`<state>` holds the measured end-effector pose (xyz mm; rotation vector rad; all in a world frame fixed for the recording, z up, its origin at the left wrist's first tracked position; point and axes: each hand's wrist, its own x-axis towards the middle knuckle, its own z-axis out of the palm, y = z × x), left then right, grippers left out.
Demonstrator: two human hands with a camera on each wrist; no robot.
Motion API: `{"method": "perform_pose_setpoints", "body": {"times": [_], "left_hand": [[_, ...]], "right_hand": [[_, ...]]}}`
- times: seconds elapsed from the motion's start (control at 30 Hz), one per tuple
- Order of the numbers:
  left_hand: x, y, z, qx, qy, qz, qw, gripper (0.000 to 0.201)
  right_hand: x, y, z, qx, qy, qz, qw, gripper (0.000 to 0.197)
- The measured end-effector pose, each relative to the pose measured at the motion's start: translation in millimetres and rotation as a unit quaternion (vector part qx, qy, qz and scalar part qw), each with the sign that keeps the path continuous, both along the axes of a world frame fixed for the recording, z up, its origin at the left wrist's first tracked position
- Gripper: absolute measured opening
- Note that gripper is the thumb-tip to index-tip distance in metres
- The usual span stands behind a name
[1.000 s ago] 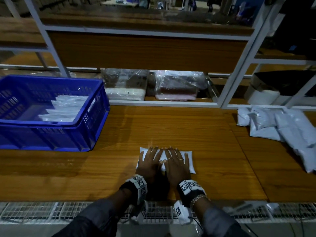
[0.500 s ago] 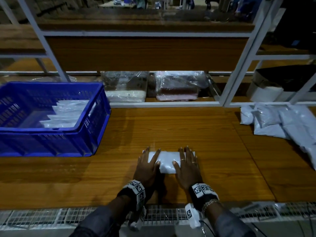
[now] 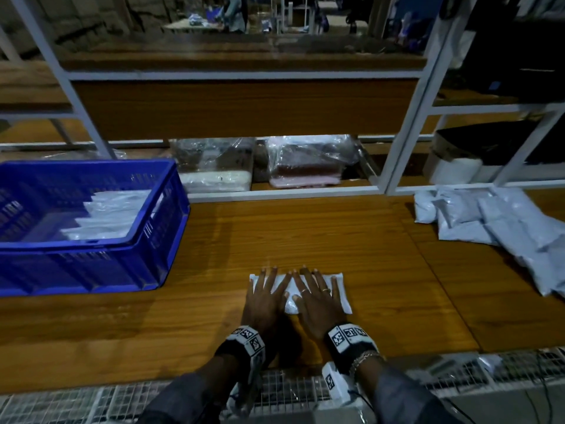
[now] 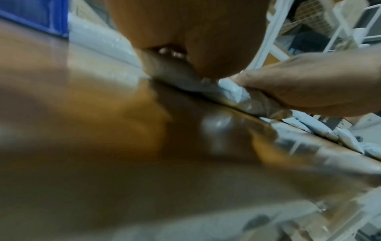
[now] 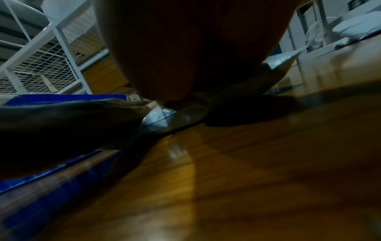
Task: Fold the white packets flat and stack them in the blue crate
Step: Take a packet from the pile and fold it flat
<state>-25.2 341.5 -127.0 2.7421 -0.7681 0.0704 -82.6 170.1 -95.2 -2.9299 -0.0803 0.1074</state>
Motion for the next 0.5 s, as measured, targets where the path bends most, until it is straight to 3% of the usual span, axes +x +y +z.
{"method": "perform_pose_setpoints", "body": {"times": [0.13,0.2,0.33,0.5], "left_hand": [[-10.1,-1.6,-0.2,-0.020,-0.025,-0.007,0.999,0.051],[-13.8,-3.2,4.2,-0.025,-0.001,-0.004,1.000,0.061],[-3.9,3.2,3.5,-0.002,0.068,-0.004,0.998,0.049],[10.3,22.6,10.1,0.051,0.055,-0.056,0.996,0.072]], "right_hand": [[3.3,0.1,-6.2,-0.007,0.004,-0.009,1.000,0.069],[2.6,1.7,-7.1,-0.008,-0.005,-0.015,1.000,0.064],[4.4,-3.1,-6.2,0.004,0.012,0.000,1.000,0.071],[8.7,-31.7,-0.5,0.131,0.058,0.046,0.989,0.076]]}}
